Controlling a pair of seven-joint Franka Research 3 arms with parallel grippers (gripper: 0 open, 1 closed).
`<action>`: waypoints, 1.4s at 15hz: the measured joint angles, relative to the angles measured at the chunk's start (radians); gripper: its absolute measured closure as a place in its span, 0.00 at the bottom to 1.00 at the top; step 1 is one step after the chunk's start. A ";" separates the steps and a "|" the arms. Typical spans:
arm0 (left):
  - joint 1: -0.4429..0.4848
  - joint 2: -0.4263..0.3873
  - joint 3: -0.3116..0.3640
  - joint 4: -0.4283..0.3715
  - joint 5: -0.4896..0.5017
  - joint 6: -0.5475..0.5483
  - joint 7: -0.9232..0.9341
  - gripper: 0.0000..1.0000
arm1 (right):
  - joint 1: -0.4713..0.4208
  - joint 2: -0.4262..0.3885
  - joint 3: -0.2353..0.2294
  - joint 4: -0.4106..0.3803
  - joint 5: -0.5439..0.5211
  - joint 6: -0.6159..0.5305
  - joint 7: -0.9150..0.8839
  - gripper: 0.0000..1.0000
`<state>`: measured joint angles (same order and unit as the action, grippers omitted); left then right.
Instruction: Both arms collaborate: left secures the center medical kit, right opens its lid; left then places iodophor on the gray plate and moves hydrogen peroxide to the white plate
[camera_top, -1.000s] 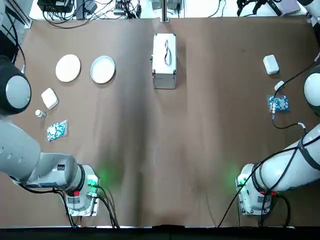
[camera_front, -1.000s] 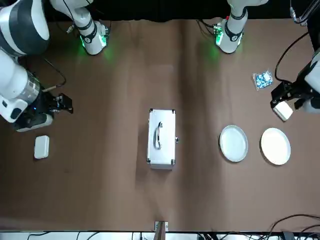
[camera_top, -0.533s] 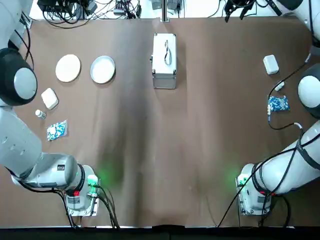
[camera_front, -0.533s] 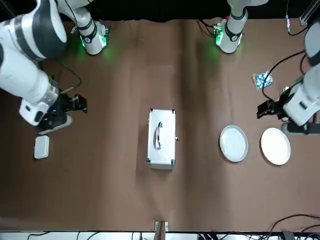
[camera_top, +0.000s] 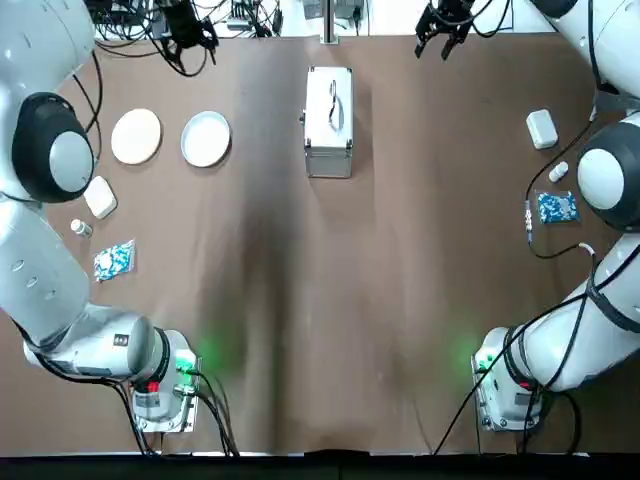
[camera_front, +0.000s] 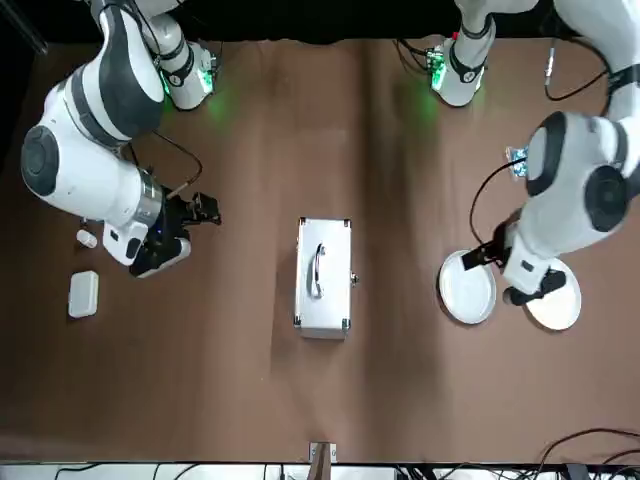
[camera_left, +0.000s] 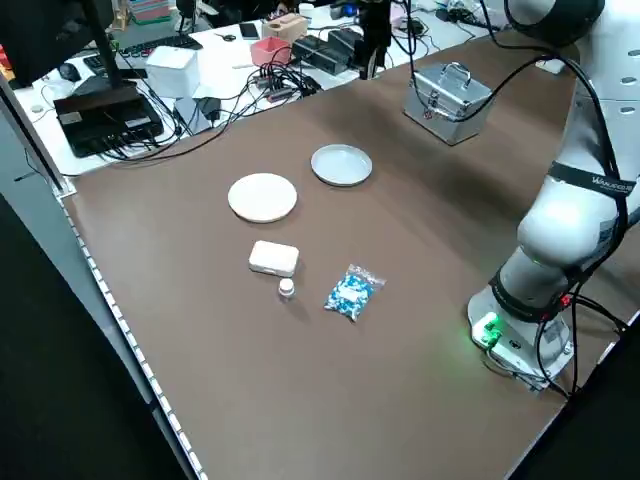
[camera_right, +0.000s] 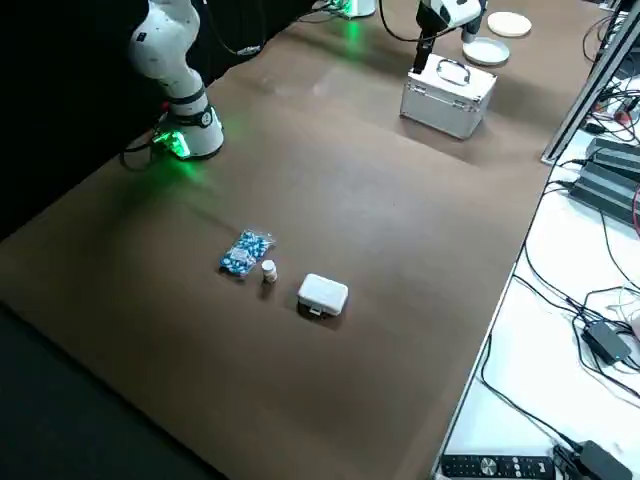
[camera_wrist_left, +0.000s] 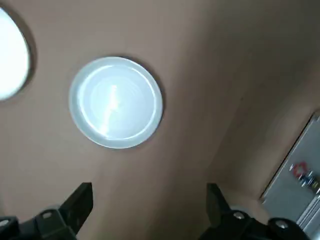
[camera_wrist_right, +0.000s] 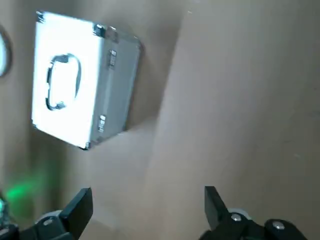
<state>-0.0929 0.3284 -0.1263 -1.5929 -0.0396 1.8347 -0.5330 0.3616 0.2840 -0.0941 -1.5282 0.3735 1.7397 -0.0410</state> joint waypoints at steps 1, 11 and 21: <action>-0.012 0.001 -0.005 -0.023 0.000 0.038 -0.073 0.00 | 0.007 0.007 0.001 0.000 0.030 0.017 0.000 0.01; -0.167 0.148 -0.031 -0.074 0.000 0.313 -0.915 0.00 | 0.118 0.082 0.003 0.004 0.231 0.187 0.055 0.01; -0.259 0.350 -0.039 0.072 -0.068 0.412 -1.437 0.00 | 0.235 0.131 0.004 -0.004 0.239 0.386 0.262 0.01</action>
<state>-0.3523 0.6788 -0.1651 -1.5213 -0.1078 2.2468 -1.9697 0.5971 0.4155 -0.0897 -1.5320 0.6125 2.1259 0.2210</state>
